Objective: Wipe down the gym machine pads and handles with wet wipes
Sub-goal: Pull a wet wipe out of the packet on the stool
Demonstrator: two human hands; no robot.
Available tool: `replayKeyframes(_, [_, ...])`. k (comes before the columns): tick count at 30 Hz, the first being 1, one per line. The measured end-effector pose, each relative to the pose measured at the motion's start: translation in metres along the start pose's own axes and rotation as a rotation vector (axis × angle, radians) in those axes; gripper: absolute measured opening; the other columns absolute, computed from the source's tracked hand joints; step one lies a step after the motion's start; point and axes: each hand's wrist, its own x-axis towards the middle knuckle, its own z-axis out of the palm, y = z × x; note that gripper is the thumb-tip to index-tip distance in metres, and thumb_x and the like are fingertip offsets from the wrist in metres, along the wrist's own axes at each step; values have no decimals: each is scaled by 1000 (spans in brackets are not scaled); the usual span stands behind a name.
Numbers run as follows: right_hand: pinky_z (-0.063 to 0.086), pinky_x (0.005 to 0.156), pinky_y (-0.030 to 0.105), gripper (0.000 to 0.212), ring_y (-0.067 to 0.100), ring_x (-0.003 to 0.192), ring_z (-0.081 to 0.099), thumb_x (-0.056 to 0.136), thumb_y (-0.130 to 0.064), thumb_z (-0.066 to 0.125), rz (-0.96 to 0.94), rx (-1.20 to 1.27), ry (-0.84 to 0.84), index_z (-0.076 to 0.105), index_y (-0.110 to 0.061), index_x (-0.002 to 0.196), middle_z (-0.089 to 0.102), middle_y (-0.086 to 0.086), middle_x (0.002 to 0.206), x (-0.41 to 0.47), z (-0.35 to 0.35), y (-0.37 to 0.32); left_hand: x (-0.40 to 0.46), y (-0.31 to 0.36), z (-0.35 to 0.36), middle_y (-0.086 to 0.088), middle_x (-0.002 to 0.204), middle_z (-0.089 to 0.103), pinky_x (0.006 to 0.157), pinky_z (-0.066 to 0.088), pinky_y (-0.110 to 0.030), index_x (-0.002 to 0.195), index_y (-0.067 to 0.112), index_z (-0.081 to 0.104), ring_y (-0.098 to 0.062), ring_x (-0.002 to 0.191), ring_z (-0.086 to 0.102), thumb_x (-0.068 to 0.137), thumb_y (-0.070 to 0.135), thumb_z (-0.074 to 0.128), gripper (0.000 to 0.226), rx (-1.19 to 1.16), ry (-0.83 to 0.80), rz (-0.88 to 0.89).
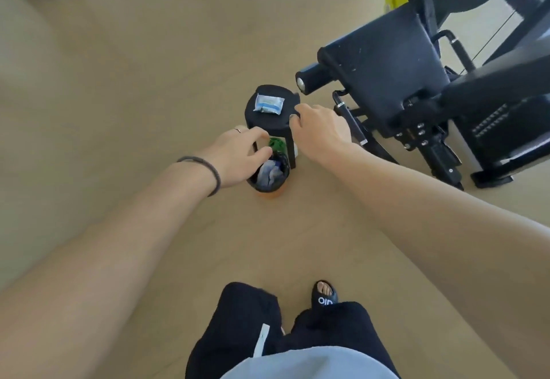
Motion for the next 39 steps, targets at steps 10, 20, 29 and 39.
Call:
replayKeyframes(10, [51,93,48,41,32,114,56,106,-34,34,160,75,-21,52,-16,137,61,10,126,165,66,-56,176,-125,-61,0,141,45,92,31,-24,146,27,43,-18,126,45,103,42,43,45,-22,-80,91])
replayKeyframes(20, [48,93,43,42,31,120,54,107,-33,34,360,195,-30,47,-17,143,57,10,133,285,124,-46,341,-185,-66,-1,138,48,90,35,-27,143,25,45,-20,123,49,102,41,44,44,50,-190,124])
replayKeyframes(29, [51,90,42,38,26,115,57,107,-30,34,431,264,-53,51,-16,139,59,8,131,383,230,20,490,-205,8,-3,127,51,86,45,-33,133,21,51,-23,107,54,100,35,49,35,31,-149,106])
replayKeyframes(39, [52,87,40,39,20,108,57,107,-28,35,438,376,140,53,-19,141,59,3,128,472,436,96,656,-279,167,-3,127,45,90,48,-37,126,20,51,-22,112,48,96,37,55,35,104,-17,191])
